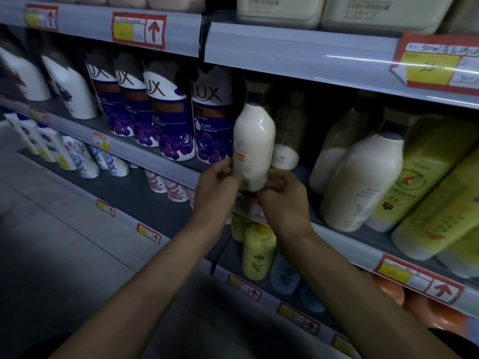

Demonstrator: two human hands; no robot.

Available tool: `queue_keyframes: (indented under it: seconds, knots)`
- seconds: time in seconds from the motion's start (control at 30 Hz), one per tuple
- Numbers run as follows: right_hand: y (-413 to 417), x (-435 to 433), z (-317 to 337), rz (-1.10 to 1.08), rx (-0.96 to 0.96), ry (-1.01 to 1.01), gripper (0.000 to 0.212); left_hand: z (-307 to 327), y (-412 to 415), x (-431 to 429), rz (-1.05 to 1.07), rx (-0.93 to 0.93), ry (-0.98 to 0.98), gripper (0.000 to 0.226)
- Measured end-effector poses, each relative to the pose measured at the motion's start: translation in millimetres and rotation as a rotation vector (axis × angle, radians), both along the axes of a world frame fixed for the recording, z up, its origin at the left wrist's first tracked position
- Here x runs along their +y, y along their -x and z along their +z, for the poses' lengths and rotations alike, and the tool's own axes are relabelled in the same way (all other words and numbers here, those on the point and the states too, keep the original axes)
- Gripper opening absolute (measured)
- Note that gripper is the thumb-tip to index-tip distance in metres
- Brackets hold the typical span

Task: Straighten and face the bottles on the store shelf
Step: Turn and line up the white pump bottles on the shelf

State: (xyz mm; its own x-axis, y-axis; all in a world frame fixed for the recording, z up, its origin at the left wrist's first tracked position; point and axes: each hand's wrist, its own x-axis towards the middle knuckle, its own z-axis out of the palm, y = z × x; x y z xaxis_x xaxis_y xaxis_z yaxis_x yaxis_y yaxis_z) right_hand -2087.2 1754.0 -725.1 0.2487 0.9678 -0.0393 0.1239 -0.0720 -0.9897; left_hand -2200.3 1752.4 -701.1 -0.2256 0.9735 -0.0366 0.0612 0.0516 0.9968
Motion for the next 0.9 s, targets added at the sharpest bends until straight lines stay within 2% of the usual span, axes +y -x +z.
queue_keyframes:
  seconds: [0.1, 0.2, 0.3, 0.37, 0.47, 0.53, 0.6, 0.73, 0.9]
  knots:
    - [-4.7, 1.4, 5.1, -0.067, 0.022, 0.051, 0.03, 4.3, 6.5, 8.3, 0.119, -0.023, 0.053, 0.045]
    - [-4.7, 8.0, 12.2, -0.025, 0.012, 0.043, 0.044, -1.7, 4.0, 4.2, 0.152, -0.031, 0.009, 0.028]
    - [-0.1, 12.2, 2.7, 0.009, -0.008, 0.01, 0.059, -8.4, -3.9, -2.3, 0.081, -0.005, -0.033, 0.028]
    - [1.1, 8.1, -2.7, -0.006, -0.035, -0.003, 0.053, -9.5, -3.2, 1.7, 0.036, 0.029, -0.037, 0.033]
    - [-0.5, 3.3, -3.4, -0.048, -0.027, 0.045, 0.032, -4.0, 3.5, 10.0, 0.049, 0.003, 0.0, 0.032]
    - [-0.7, 5.2, -1.8, -0.041, -0.033, 0.057, 0.03, -3.9, 6.8, 12.0, 0.143, -0.044, 0.014, 0.029]
    - [1.7, 10.8, -1.4, -0.015, -0.042, 0.035, 0.039, -8.5, 7.1, 10.4, 0.195, -0.088, 0.029, 0.023]
    - [3.0, 18.2, -11.1, 0.002, -0.083, -0.043, 0.055, -15.6, 2.1, 2.9, 0.118, -0.079, 0.044, 0.023]
    - [4.5, 6.2, 4.6, -0.05, -0.159, -0.044, 0.048, -11.6, 5.0, 7.4, 0.04, -0.006, 0.025, 0.03]
